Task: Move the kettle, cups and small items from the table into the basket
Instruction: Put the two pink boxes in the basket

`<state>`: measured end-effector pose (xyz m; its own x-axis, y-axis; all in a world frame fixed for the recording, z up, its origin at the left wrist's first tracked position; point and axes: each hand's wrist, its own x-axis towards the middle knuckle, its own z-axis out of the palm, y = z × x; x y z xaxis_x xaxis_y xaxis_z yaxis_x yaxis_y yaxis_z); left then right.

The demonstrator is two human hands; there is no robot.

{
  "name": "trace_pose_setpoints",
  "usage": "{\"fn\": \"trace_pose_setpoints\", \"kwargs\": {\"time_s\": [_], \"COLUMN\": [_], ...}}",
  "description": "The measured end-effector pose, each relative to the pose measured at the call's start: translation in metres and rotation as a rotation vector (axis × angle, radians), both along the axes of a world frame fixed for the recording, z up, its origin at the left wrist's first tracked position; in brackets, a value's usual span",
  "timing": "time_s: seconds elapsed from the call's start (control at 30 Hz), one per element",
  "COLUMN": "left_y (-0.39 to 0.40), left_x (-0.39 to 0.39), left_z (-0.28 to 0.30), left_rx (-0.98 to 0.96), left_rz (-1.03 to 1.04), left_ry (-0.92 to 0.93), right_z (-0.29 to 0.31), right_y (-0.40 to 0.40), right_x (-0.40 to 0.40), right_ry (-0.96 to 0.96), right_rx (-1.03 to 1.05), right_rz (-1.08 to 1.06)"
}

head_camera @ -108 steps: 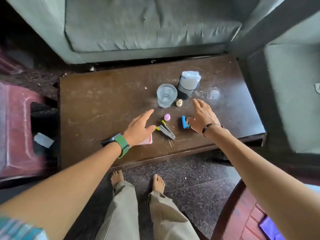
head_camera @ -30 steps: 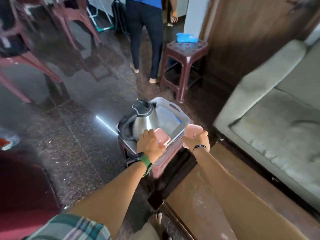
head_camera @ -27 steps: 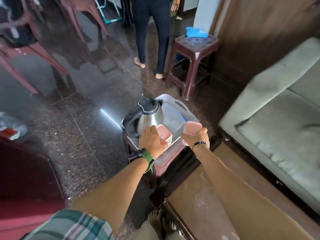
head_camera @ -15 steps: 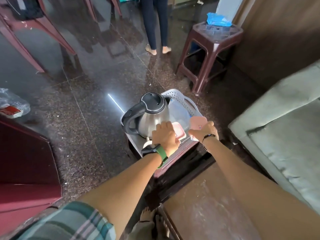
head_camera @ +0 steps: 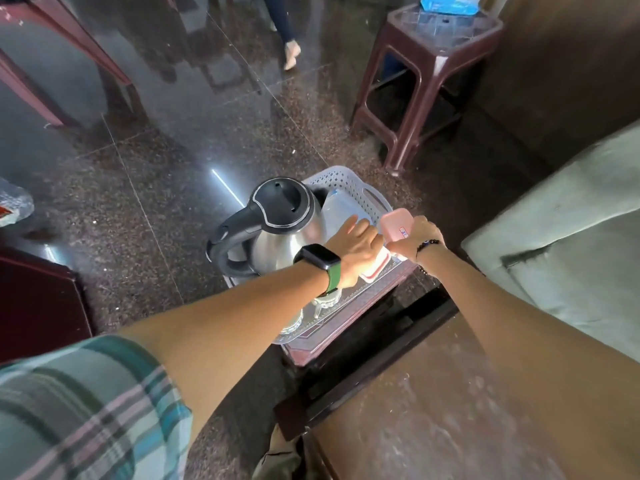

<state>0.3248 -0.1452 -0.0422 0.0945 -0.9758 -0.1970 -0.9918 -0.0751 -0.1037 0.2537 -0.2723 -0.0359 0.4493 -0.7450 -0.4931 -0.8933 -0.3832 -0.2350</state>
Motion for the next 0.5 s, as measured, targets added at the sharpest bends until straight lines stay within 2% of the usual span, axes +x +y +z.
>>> {"fn": "trace_pose_setpoints", "kwargs": {"time_s": [0.13, 0.2, 0.33, 0.43, 0.5], "left_y": [-0.002, -0.003, -0.014, -0.017, -0.017], "left_x": [0.009, 0.010, 0.016, 0.018, 0.015], "left_z": [-0.010, -0.016, -0.025, -0.032, -0.036], "left_rx": [0.024, -0.044, -0.032, 0.218, 0.190], "left_rz": [-0.064, -0.115, -0.108, 0.105, 0.243], "left_ry": [-0.080, -0.105, -0.044, 0.044, 0.136], "right_z": [-0.014, -0.020, -0.033, -0.039, -0.045], "right_y": [-0.005, -0.005, -0.003, 0.002, 0.005], "right_x": [0.005, 0.008, 0.013, 0.014, 0.014], "right_ry": [-0.014, -0.008, 0.005, 0.015, 0.038], "right_rx": [0.007, -0.004, -0.052, -0.141, -0.224], "right_rz": [0.003, 0.034, 0.099, 0.173, 0.222]}}
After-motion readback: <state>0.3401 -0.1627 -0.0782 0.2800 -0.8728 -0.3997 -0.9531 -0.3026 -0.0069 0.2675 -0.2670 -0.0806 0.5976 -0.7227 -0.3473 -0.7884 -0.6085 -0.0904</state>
